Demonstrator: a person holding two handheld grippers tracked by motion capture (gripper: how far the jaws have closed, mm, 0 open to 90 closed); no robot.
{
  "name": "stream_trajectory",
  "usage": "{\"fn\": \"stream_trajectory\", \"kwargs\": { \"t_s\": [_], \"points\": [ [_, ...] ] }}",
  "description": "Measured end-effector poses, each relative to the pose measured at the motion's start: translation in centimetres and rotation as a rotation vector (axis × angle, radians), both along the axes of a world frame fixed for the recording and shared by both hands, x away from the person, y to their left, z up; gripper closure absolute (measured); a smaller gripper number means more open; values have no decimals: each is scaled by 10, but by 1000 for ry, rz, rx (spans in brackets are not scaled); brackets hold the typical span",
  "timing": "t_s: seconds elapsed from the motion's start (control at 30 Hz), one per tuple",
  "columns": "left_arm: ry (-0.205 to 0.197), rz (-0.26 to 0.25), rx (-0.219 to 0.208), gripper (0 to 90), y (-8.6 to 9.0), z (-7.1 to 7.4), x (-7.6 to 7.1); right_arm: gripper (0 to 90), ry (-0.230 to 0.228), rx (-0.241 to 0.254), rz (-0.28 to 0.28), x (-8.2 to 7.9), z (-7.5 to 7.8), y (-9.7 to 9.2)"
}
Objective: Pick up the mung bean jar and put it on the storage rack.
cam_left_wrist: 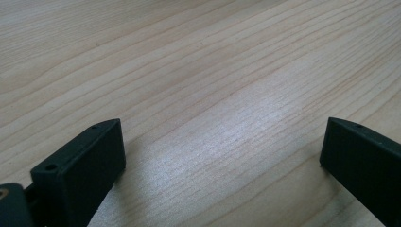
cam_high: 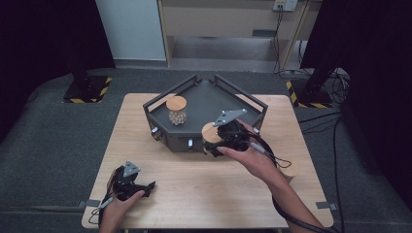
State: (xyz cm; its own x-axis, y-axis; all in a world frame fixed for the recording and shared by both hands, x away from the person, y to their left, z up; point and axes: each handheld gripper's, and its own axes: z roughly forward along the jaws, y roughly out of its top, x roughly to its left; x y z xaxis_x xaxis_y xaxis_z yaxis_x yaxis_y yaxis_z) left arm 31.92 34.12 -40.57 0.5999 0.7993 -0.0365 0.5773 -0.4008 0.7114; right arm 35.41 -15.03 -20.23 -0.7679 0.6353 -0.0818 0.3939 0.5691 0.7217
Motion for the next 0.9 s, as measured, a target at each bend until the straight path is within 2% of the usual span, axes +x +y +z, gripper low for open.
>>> {"fn": "stream_trajectory", "kwargs": {
  "t_s": [0.13,0.4,0.7,0.9],
  "points": [
    [0,1,0,0,0,0,0,257,0,-13,-4,4,4,0],
    [1,2,0,0,0,0,0,257,-3,6,-13,13,11,-3],
    [1,2,0,0,0,0,0,257,-22,3,-7,25,25,3],
    [1,2,0,0,0,0,0,256,-29,0,-13,32,30,4]
  ]
}}
